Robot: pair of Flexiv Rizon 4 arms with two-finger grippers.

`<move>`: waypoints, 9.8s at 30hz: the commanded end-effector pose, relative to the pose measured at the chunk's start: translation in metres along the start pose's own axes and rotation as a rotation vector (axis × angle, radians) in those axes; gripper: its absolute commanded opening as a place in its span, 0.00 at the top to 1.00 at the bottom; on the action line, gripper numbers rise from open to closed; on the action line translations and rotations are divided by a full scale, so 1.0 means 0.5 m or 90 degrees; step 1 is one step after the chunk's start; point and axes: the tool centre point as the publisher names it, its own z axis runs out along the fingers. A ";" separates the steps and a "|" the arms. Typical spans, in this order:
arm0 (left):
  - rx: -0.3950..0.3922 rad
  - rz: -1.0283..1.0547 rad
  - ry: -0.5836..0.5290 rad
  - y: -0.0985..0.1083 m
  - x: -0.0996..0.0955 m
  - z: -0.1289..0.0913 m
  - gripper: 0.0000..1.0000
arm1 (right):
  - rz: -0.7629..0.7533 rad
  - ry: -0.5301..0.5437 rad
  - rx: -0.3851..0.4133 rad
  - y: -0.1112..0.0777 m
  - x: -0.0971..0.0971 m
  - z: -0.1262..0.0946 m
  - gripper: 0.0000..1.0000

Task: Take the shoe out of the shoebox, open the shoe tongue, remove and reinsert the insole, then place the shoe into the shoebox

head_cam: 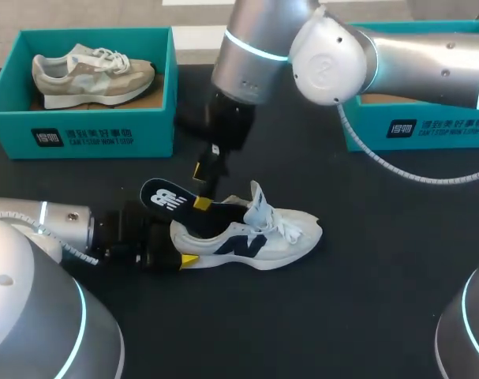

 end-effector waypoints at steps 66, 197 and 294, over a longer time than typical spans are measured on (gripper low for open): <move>0.000 0.000 -0.001 0.007 0.000 0.002 1.00 | 0.009 -0.099 -0.402 0.155 -0.036 -0.127 1.00; 0.000 0.000 -0.001 0.007 0.000 0.002 1.00 | 0.348 0.125 -0.669 0.013 0.406 -0.499 1.00; -0.562 0.078 0.036 -0.160 0.033 -0.093 0.00 | 0.322 0.131 -0.658 0.030 0.411 -0.503 1.00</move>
